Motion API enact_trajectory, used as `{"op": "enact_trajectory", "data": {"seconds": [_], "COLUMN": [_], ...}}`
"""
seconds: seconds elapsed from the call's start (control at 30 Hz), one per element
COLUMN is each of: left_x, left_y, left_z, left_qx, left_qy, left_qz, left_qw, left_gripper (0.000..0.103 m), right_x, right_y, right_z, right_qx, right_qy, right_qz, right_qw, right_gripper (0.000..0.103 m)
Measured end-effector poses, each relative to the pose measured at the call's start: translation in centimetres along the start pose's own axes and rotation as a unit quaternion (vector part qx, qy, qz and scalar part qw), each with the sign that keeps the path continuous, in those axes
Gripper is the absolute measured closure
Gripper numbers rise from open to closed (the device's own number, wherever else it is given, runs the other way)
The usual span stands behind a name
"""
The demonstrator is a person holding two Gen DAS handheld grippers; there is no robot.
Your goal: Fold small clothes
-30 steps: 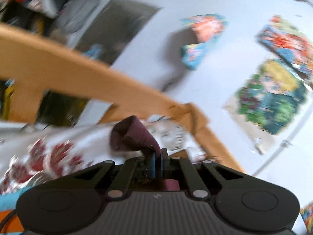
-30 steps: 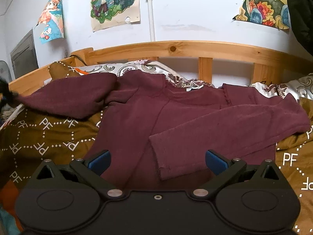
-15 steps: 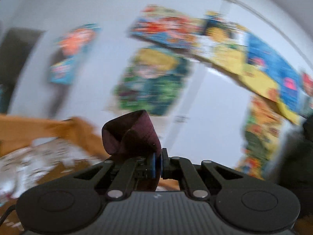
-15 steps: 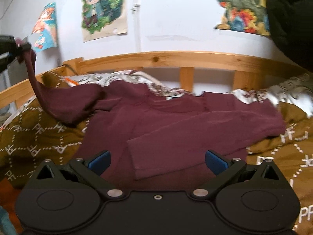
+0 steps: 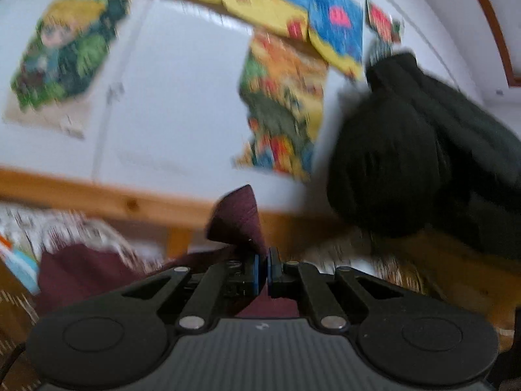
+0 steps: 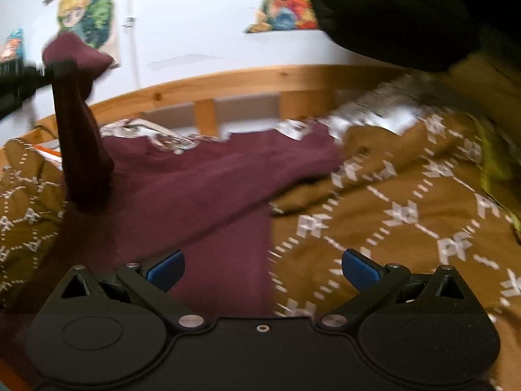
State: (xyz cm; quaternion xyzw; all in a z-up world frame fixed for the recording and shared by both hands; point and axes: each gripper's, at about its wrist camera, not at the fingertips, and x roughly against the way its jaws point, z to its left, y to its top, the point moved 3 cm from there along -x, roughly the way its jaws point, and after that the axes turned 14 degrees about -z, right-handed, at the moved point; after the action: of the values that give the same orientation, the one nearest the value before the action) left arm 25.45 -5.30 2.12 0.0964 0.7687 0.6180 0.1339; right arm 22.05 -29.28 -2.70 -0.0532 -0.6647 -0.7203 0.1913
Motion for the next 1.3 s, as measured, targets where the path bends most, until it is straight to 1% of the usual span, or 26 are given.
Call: {"op": "enact_trajectory", "data": {"seconds": [0.1, 0.17, 0.27, 0.37, 0.47, 0.53, 0.57, 0.6, 0.63, 0.7, 0.73, 0.77, 0.83, 0.9, 1.0, 1.07, 1.1, 1.2, 1.27, 1.3], "left_x": [-0.2, -0.3, -0.1, 0.2, 0.4, 0.7, 0.8, 1.1, 1.6, 2.2, 2.5, 2.8, 3.1, 3.3, 3.4, 3.3, 3.3, 2.8, 2.0, 1.5], "left_y": [-3.2, -4.5, -5.8, -6.8, -7.5, -7.7, -7.3, -7.1, -6.9, -6.2, -5.8, -5.3, -4.3, -3.1, -1.6, -1.1, -0.9, -0.6, -0.4, -0.3], "left_z": [-0.4, -0.7, -0.9, -0.9, -0.7, -0.4, -0.3, -0.1, 0.2, 0.8, 1.4, 2.0, 3.7, 5.8, 10.4, 13.3, 14.7, 18.2, 20.3, 21.1], "left_qx": [0.000, 0.002, 0.001, -0.001, 0.010, 0.029, 0.037, 0.043, 0.047, 0.045, 0.039, 0.031, 0.019, 0.018, 0.026, 0.030, 0.035, 0.059, 0.090, 0.108], "left_qy": [-0.004, -0.011, -0.024, -0.038, -0.052, -0.063, -0.066, -0.066, -0.063, -0.051, -0.039, -0.026, 0.010, 0.052, 0.112, 0.152, 0.165, 0.185, 0.190, 0.190], "left_qz": [0.041, 0.062, 0.091, 0.118, 0.146, 0.163, 0.167, 0.169, 0.171, 0.173, 0.177, 0.178, 0.176, 0.174, 0.167, 0.153, 0.144, 0.120, 0.109, 0.106], "left_qw": [0.9992, 0.9980, 0.9956, 0.9923, 0.9878, 0.9843, 0.9830, 0.9824, 0.9821, 0.9825, 0.9828, 0.9833, 0.9841, 0.9832, 0.9792, 0.9761, 0.9751, 0.9736, 0.9716, 0.9701], "left_gripper": [0.099, 0.099, 0.099, 0.095, 0.086, 0.070, 0.064, 0.052, 0.043, 0.036, 0.032, 0.029, 0.018, 0.013, 0.012, 0.011, 0.010, 0.011, 0.014, 0.019], "right_x": [0.8, 1.2, 1.5, 1.4, 1.2, 1.1, 1.1, 1.0, 1.0, 0.9, 0.7, 0.5, 0.0, -0.5, -1.4, -1.9, -2.2, -3.2, -4.1, -4.8], "right_y": [-0.8, -1.4, -2.0, -2.2, -2.1, -1.9, -1.8, -1.7, -1.7, -1.6, -1.6, -1.5, -1.4, -1.3, -0.7, -0.2, 0.1, 1.8, 4.0, 5.6], "right_z": [-1.8, -2.4, -2.9, -3.1, -3.2, -3.0, -2.9, -2.8, -2.6, -2.3, -2.2, -2.0, -1.6, -1.0, 0.5, 1.6, 2.1, 3.8, 5.0, 5.7], "right_qx": [-0.014, -0.012, -0.006, -0.008, -0.014, -0.014, -0.012, -0.009, -0.007, -0.007, -0.008, -0.010, -0.014, -0.016, -0.008, 0.006, 0.015, 0.048, 0.065, 0.074], "right_qy": [-0.008, -0.013, -0.018, -0.025, -0.030, -0.030, -0.029, -0.028, -0.027, -0.026, -0.025, -0.024, -0.020, -0.012, 0.005, 0.021, 0.030, 0.056, 0.074, 0.086], "right_qz": [0.009, 0.015, 0.022, 0.027, 0.027, 0.025, 0.025, 0.024, 0.023, 0.022, 0.022, 0.022, 0.022, 0.023, 0.026, 0.029, 0.033, 0.053, 0.069, 0.080], "right_qw": [1.000, 1.000, 1.000, 0.999, 0.999, 0.999, 0.999, 0.999, 0.999, 0.999, 0.999, 0.999, 0.999, 1.000, 1.000, 0.999, 0.999, 0.996, 0.993, 0.990], "right_gripper": [0.001, 0.001, 0.001, 0.001, 0.001, 0.001, 0.001, 0.001, 0.001, 0.001, 0.001, 0.001, 0.001, 0.001, 0.001, 0.001, 0.001, 0.001, 0.001, 0.001]}}
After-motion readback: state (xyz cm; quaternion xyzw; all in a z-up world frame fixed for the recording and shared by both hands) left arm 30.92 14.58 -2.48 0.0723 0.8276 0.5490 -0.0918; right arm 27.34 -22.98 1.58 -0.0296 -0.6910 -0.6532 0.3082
